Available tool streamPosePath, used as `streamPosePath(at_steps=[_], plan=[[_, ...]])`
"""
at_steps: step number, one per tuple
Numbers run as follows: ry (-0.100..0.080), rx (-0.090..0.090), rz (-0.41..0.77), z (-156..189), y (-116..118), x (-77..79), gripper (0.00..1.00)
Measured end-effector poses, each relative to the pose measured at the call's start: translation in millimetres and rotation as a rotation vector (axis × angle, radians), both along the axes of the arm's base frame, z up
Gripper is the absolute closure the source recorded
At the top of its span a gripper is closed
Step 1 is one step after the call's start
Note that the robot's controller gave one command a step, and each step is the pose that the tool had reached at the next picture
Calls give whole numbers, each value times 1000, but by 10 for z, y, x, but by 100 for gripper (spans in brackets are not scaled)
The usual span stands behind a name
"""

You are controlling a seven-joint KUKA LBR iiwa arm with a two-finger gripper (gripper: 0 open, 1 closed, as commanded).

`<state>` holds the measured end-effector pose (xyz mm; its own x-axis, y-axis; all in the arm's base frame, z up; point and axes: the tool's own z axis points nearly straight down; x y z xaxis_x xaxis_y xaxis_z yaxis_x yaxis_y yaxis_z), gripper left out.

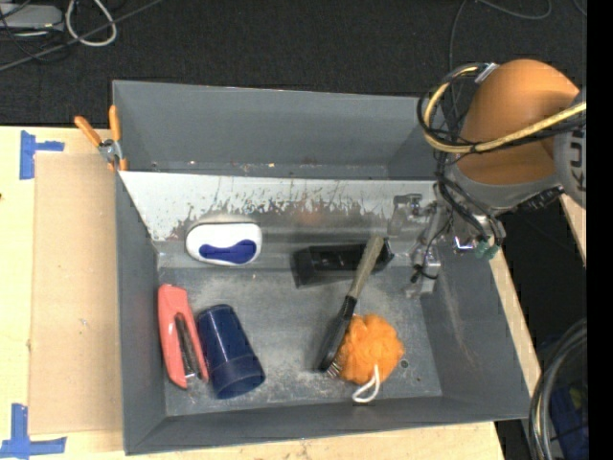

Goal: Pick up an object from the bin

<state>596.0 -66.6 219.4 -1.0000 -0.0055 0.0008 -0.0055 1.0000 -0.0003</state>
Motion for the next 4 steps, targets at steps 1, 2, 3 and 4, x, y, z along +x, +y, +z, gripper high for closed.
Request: streamPosePath(at_steps=[1, 2, 3, 4], plan=[[0, 0, 0, 0, 0, 0, 0], [-1, 1, -26, -394, 124, 171, 0], [0, 1, -120, -473, 248, -202, 0], [1, 1, -114, -554, 244, -207, 0]])
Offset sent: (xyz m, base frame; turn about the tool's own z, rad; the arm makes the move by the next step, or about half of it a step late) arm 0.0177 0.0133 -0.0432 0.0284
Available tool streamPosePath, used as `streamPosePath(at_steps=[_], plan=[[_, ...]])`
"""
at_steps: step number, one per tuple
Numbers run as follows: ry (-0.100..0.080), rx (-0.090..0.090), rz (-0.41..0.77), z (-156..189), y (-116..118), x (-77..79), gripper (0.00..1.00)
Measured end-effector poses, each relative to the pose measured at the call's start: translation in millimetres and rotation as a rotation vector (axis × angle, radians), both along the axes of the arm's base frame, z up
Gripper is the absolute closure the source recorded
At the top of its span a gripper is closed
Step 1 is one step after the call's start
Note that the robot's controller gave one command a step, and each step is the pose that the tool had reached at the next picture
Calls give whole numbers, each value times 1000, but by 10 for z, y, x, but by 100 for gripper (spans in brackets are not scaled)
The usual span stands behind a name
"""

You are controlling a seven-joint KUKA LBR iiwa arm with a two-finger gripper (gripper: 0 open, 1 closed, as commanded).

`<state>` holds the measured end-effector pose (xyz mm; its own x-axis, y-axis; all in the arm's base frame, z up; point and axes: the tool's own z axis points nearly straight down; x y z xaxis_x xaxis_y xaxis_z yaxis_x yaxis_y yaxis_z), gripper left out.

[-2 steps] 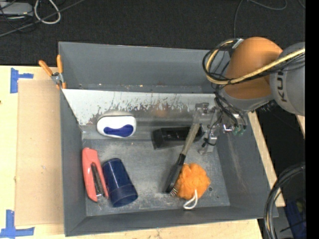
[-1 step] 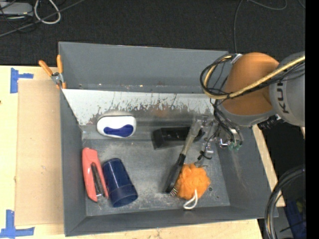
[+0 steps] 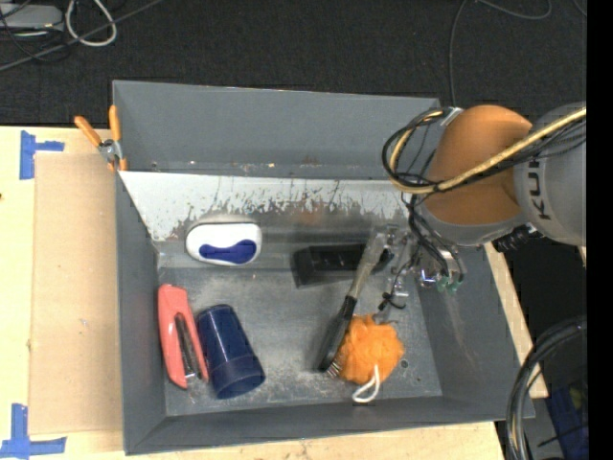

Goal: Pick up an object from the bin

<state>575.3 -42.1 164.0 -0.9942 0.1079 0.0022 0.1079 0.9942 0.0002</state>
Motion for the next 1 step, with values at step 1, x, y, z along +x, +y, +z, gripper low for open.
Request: streamPosePath(at_steps=[1], plan=[[1, -1, 52, 7, 72, 125, 0]])
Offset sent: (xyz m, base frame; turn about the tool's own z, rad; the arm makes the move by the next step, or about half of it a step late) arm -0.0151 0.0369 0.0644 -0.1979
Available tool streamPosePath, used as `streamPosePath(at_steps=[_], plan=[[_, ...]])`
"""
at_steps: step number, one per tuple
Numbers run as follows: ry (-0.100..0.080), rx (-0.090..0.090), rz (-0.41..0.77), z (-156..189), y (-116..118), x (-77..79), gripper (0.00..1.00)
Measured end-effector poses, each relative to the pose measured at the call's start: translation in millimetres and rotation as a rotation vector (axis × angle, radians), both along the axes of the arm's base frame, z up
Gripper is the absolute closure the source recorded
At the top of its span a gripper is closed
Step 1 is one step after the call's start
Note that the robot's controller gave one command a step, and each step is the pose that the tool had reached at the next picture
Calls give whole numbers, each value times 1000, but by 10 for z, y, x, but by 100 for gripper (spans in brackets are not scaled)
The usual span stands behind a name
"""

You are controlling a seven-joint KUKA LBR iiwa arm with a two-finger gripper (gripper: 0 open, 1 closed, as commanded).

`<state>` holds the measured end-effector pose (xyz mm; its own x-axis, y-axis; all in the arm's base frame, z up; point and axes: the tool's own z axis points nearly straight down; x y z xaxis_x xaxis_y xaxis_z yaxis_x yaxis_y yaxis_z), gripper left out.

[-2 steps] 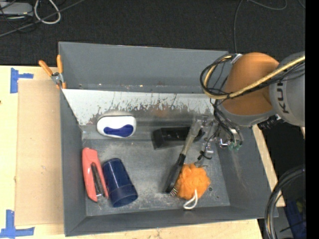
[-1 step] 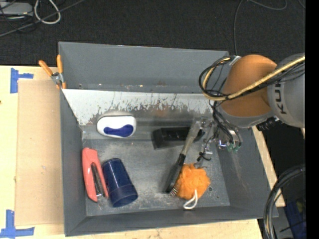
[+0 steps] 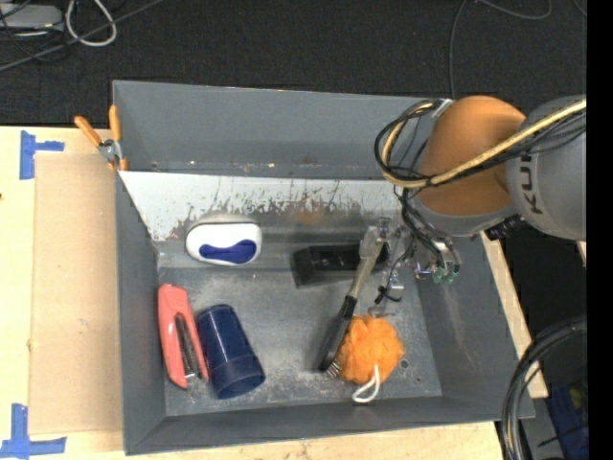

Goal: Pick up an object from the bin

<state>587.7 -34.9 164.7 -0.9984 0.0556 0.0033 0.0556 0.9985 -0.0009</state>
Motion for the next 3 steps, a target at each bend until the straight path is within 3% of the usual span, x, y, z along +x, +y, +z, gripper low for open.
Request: streamPosePath(at_steps=[1, 2, 3], plan=[[-1, 2, 281, 277, 143, -100, 0], [-3, 2, 267, 119, 127, -15, 0], [2, 4, 216, 314, 195, -319, 0]])
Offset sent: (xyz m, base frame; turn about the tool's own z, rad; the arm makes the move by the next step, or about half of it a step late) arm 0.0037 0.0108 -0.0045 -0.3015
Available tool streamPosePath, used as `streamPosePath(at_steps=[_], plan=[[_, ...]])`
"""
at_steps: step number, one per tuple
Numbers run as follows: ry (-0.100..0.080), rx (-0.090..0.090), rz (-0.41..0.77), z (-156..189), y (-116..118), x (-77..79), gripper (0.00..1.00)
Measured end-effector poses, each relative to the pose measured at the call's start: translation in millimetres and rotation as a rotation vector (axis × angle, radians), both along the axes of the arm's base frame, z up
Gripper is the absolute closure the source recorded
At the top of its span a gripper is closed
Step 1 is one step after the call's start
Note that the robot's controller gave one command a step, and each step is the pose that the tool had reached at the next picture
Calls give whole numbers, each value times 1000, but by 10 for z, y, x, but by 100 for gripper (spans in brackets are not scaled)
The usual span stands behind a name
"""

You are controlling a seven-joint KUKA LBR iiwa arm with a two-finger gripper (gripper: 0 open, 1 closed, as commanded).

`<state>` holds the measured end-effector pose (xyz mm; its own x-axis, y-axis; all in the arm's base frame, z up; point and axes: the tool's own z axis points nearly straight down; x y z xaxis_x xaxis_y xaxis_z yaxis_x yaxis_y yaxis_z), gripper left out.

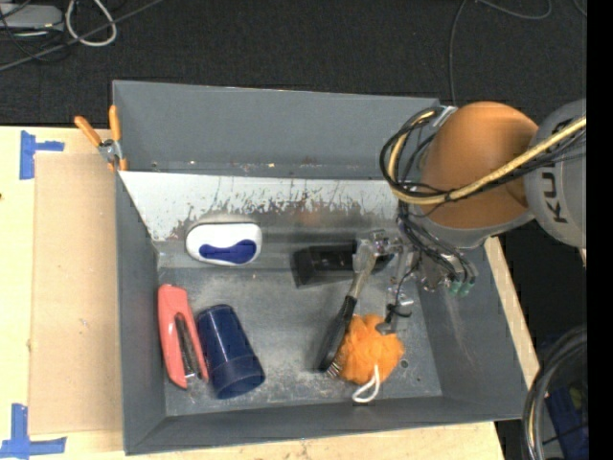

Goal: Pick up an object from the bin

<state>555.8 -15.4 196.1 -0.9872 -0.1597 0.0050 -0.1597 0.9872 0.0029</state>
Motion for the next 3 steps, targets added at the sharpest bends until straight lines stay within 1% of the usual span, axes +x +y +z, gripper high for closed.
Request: streamPosePath(at_steps=[1, 2, 3], plan=[[-9, 0, -12, 21, -23, 14, 0], [-1, 1, 111, -118, -93, 11, 0], [-6, 0, 154, -504, -32, -127, 0]])
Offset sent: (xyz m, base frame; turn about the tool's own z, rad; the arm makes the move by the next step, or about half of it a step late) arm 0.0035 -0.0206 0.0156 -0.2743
